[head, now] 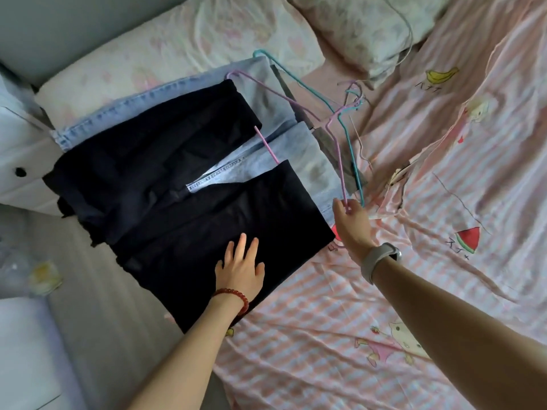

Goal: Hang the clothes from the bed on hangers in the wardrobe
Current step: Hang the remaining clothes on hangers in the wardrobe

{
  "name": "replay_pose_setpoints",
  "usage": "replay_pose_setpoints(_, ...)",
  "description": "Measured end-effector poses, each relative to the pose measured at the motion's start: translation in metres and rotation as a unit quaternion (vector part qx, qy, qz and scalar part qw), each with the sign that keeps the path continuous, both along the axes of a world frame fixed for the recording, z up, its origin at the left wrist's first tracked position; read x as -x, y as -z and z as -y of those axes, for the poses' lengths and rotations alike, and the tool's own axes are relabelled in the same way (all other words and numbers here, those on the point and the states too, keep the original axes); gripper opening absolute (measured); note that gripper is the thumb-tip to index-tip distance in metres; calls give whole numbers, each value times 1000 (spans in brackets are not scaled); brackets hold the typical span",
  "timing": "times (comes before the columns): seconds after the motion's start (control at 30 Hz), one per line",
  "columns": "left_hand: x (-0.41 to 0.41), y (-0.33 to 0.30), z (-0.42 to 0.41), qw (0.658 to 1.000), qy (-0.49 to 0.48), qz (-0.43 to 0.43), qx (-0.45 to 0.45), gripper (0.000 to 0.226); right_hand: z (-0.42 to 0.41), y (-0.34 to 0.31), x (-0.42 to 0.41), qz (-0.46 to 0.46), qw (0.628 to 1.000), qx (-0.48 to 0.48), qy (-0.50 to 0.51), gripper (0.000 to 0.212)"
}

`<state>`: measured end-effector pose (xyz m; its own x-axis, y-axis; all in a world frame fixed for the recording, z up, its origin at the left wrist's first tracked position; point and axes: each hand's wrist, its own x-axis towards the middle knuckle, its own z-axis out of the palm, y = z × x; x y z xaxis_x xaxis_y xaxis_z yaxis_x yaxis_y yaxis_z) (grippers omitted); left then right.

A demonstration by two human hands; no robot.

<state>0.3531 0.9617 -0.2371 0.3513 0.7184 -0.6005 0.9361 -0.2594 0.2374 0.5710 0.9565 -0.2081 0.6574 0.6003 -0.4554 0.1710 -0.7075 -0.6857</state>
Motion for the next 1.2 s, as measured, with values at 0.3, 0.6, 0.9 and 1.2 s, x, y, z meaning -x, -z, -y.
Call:
replay_pose_setpoints(0.3,-11,-20,-101,945,-45,94,-309,57,-62,-20,-16,45,985,-153,-61,13)
replay_pose_setpoints(0.6,-25,1,-211,960,-16,-22,-279,63,-60,-5,-10,74,981,-180,-27,23)
replay_pose_setpoints(0.9,-3,-39,-188,920,-105,151,-346,20,-53,-41,-10,48,966,-253,28,15)
replay_pose_setpoints(1.2,67,-134,-75,833,-259,240,-426,7,-34,-143,24,86,930,-348,-76,11)
